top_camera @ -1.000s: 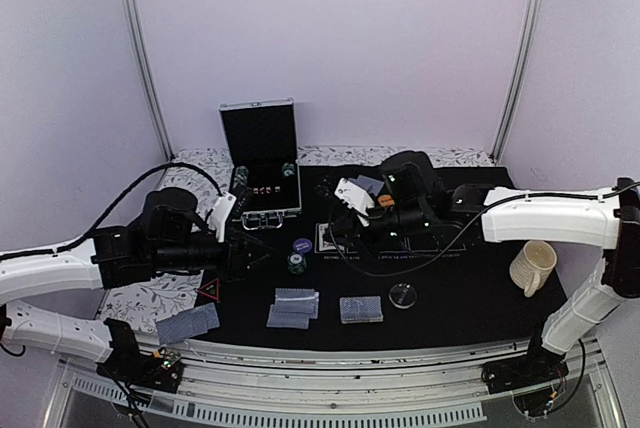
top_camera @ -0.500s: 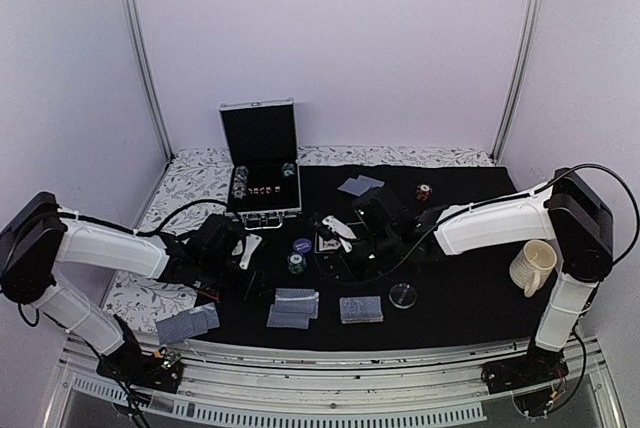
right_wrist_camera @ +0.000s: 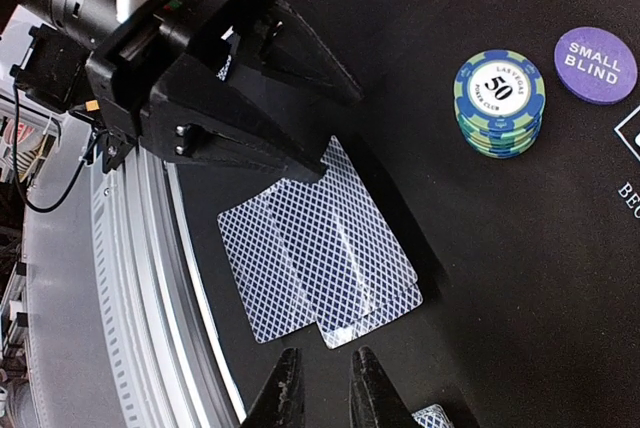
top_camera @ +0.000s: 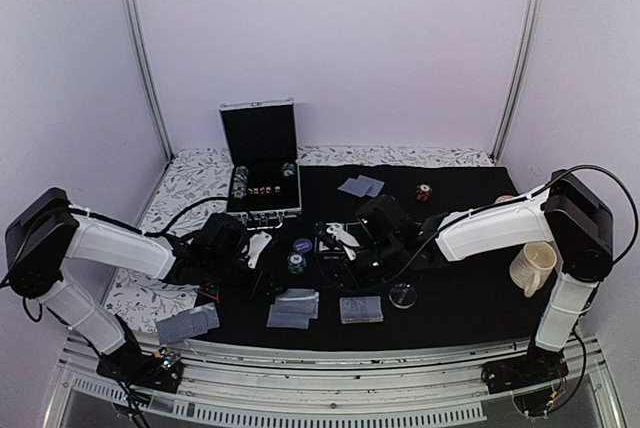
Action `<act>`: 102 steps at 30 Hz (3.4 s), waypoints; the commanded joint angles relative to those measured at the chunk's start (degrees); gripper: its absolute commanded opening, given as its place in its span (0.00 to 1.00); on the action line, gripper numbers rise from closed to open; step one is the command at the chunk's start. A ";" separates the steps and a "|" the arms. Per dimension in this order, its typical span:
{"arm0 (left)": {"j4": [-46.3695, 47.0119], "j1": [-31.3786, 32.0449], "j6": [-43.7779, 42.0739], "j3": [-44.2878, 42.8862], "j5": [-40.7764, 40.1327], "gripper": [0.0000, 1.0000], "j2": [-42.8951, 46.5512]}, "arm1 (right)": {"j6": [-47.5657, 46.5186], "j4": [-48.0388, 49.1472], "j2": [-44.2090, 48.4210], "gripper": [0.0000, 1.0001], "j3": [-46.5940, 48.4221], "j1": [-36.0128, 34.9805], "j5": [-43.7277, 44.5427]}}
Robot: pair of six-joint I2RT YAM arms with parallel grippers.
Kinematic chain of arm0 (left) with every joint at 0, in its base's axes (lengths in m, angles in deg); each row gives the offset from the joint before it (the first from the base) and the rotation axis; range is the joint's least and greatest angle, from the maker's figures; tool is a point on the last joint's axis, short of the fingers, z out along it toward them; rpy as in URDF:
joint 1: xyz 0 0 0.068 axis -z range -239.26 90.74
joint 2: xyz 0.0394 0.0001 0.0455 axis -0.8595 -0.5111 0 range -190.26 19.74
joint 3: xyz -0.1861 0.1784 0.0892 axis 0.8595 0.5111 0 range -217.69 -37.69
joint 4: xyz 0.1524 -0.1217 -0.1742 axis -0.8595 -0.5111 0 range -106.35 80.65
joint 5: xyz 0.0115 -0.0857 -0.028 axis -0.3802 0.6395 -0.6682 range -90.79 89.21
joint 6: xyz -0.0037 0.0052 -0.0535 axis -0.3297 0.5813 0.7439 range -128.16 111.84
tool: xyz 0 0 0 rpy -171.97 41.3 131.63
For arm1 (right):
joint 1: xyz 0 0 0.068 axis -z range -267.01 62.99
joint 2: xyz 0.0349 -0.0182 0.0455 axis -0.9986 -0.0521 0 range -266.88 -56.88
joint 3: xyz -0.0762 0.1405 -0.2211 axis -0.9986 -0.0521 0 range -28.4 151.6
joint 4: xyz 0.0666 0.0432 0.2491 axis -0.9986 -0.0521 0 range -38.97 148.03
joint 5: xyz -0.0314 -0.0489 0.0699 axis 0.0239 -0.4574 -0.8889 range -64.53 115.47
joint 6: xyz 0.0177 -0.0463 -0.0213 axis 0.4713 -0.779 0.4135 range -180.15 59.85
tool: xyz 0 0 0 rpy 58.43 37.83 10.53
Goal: Distribute texas hold em gaming equipment
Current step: Pick up the poker card from the face-down deck piles, then pass from the left arm to the right
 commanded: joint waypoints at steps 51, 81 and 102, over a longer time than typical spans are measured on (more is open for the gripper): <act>-5.21 2.97 -2.35 -4.31 5.11 0.00 6.70 | -0.18 -1.52 8.45 0.20 -0.57 2.10 -2.01; 1.23 9.65 -3.09 -2.63 -0.29 0.00 31.87 | -0.54 7.84 19.09 0.68 -2.89 4.11 -10.94; -6.82 9.76 -2.30 -4.65 -11.19 0.35 29.01 | -2.52 1.19 17.72 0.02 -0.18 4.23 -1.15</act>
